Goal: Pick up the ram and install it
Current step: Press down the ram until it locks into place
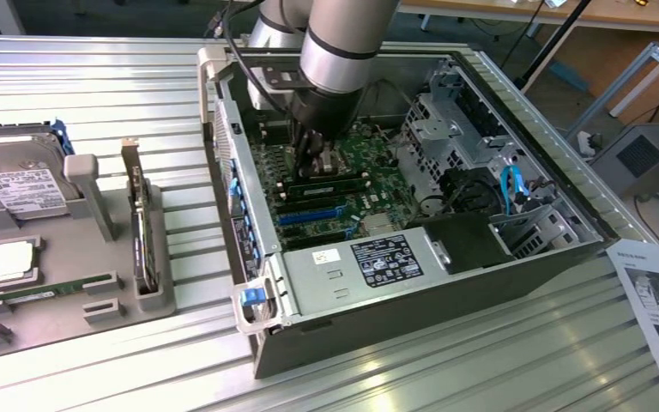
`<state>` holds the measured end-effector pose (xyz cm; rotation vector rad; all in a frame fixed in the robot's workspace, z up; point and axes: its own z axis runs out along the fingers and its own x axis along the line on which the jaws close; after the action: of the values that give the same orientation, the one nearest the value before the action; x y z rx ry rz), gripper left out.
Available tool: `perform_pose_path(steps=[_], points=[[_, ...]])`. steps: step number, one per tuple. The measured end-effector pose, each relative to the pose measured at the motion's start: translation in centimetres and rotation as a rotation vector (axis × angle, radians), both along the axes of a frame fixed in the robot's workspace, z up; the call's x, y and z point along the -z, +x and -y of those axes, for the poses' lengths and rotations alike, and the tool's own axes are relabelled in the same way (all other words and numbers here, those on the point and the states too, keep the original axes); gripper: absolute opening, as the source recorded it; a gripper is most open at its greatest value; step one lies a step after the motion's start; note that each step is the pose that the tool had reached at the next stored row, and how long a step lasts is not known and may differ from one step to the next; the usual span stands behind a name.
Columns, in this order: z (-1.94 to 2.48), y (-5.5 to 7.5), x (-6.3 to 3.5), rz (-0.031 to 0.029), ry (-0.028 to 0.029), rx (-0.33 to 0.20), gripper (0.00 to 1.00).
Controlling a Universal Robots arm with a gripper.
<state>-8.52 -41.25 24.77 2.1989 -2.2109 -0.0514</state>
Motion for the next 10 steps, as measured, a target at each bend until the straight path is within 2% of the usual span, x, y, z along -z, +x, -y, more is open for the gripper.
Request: perform_pose_path(steps=[10], points=[[0.00,0.00,0.68,0.0000,-0.0007,0.000,0.11]])
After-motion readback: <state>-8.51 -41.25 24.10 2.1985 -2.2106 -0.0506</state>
